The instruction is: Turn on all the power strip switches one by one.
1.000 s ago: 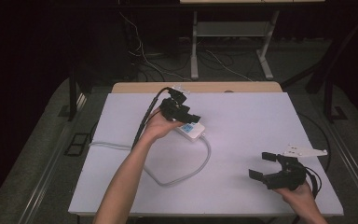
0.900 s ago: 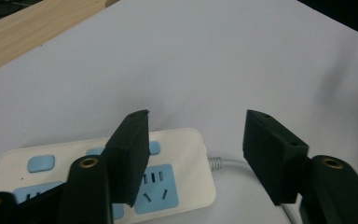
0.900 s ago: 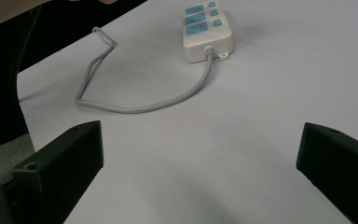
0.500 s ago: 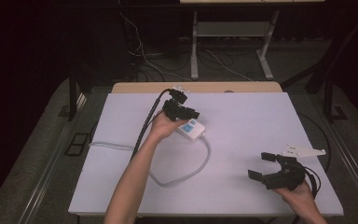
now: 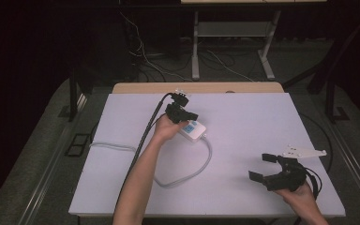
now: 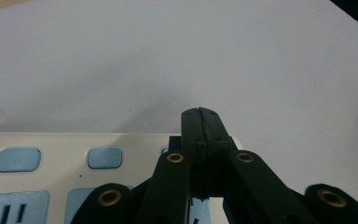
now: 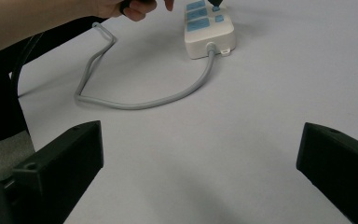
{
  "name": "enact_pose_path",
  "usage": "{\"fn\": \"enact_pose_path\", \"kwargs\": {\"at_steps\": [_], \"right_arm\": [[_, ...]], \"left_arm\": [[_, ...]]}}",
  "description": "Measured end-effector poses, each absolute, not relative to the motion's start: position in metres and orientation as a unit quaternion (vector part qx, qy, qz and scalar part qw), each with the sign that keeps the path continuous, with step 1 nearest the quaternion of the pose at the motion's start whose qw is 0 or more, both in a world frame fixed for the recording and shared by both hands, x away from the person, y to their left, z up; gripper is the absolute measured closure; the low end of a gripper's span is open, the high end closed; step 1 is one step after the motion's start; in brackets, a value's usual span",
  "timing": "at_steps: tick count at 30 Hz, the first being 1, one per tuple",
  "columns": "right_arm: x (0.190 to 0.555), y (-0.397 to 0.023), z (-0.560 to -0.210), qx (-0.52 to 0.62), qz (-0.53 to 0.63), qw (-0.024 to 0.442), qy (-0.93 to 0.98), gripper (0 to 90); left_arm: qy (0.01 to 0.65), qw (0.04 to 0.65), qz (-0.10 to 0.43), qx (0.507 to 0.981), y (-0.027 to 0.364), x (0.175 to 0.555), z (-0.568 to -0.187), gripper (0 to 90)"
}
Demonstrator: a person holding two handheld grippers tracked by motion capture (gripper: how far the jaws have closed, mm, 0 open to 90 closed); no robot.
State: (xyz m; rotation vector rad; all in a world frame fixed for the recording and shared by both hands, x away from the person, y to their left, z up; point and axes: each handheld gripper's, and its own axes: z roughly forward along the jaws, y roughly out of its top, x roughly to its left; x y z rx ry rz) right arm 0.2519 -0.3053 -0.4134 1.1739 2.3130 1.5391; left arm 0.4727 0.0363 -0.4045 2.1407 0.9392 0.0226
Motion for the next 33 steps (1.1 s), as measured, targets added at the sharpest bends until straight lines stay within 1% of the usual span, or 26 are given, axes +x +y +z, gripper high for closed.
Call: {"fn": "enact_pose_path", "kwargs": {"at_steps": [12, 25, 33], "right_arm": [[0.252, -0.305, -0.414, 0.388, 0.508, 0.062, 0.766, 0.5], [0.251, -0.304, -0.414, 0.387, 0.508, 0.062, 0.767, 0.5], [0.251, -0.305, -0.414, 0.388, 0.509, 0.062, 0.766, 0.4]], "left_arm": [[0.370, 0.370, 0.016, 0.852, 0.033, 0.473, -0.415, 89.4], [0.373, 0.383, 0.009, 0.845, 0.037, 0.474, -0.420, 89.7], [0.370, 0.378, 0.003, 0.849, 0.037, 0.476, -0.421, 90.0]]}}
